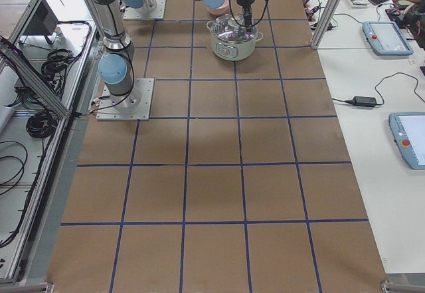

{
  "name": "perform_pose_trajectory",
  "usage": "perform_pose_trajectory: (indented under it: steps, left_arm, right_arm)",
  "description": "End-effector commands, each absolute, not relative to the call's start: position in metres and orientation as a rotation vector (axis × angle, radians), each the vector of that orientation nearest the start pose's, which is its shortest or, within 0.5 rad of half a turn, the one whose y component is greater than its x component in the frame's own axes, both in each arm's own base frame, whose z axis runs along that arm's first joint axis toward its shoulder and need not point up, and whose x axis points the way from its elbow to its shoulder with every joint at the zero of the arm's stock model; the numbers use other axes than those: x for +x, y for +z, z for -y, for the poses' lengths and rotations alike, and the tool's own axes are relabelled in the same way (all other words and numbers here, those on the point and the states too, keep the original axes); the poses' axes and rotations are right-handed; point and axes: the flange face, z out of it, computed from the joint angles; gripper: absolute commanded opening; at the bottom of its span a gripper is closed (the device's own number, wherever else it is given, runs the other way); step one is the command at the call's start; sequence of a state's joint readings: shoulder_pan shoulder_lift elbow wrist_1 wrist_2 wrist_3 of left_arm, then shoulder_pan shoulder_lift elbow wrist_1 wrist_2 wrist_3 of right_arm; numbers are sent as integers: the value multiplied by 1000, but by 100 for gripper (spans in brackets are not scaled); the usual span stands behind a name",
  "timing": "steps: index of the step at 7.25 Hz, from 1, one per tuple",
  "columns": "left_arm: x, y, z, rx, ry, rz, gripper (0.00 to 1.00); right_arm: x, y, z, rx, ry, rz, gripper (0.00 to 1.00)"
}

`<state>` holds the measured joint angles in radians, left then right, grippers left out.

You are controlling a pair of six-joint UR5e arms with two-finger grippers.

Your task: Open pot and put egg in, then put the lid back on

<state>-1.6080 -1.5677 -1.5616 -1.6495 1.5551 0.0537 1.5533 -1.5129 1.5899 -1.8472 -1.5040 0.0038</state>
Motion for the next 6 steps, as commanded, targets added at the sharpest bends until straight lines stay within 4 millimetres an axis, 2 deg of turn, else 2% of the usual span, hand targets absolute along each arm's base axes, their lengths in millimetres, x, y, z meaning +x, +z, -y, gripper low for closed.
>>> perform_pose_trajectory:
  steps: [1, 5, 6]
  left_arm:
    - [-153, 486, 478, 144, 104, -3152, 100]
    - [-153, 486, 478, 144, 106, -3154, 100]
    - [-153, 486, 478, 144, 104, -3154, 100]
  right_arm:
    - [104, 491, 513, 10, -212, -3082, 100]
    - [111, 483, 501, -10, -185, -3080, 100]
    - [121, 476, 497, -17, -160, -3074, 100]
